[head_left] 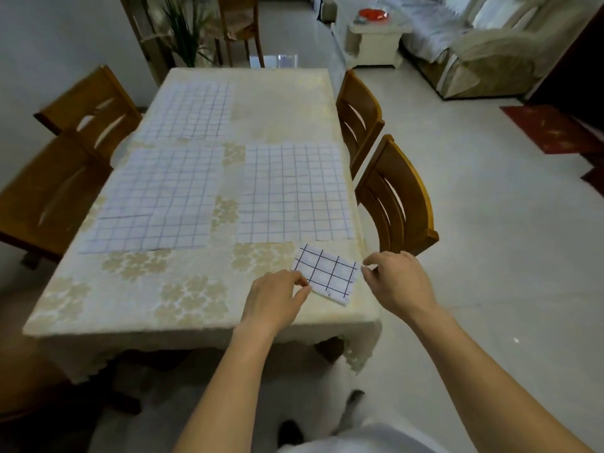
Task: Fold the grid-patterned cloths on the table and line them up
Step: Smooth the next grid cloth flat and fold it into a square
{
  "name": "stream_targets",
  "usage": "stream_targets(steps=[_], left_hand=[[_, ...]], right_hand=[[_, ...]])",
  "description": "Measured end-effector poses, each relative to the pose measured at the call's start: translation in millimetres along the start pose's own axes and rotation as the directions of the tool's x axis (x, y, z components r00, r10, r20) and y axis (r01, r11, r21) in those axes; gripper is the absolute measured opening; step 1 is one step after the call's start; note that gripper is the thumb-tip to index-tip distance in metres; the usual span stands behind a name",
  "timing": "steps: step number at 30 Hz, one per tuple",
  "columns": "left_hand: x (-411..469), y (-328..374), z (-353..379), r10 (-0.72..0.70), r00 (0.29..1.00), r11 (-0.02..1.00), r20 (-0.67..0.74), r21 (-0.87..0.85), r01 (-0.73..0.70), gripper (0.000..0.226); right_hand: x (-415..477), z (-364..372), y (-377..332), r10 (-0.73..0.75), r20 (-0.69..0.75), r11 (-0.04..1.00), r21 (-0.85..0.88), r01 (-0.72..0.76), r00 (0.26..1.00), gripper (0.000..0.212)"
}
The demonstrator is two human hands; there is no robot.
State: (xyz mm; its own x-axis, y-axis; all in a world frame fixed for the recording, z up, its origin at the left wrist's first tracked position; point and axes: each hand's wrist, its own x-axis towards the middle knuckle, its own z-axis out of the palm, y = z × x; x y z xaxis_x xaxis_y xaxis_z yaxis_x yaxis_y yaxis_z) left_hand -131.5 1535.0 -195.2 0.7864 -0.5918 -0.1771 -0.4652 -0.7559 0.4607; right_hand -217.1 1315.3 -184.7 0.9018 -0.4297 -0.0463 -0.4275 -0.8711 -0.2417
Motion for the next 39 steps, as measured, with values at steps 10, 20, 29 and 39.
stream_targets(steps=[10,20,29,39], left_hand=[[58,115,4,0.14,0.99,0.957,-0.031,0.259,-0.128,0.03],[168,340,86,0.346,0.938,0.891,-0.018,0.321,-0.322,0.028],[258,437,106,0.313,0.949,0.887,-0.034,0.368,-0.28,0.032],[417,454,89,0.25,0.96,0.936,-0.124,0.285,-0.207,0.032]], right_hand=[[-7,-42,97,0.177,-0.182,0.969,0.207,-0.138,0.967,0.02],[16,-95,333,0.288,-0.137,0.933,0.262,-0.246,0.948,0.029],[81,-149,468,0.252,-0.099,0.949,0.22,-0.226,0.963,0.03],[252,-179,493,0.102,-0.061,0.995,0.02,-0.101,0.993,0.035]])
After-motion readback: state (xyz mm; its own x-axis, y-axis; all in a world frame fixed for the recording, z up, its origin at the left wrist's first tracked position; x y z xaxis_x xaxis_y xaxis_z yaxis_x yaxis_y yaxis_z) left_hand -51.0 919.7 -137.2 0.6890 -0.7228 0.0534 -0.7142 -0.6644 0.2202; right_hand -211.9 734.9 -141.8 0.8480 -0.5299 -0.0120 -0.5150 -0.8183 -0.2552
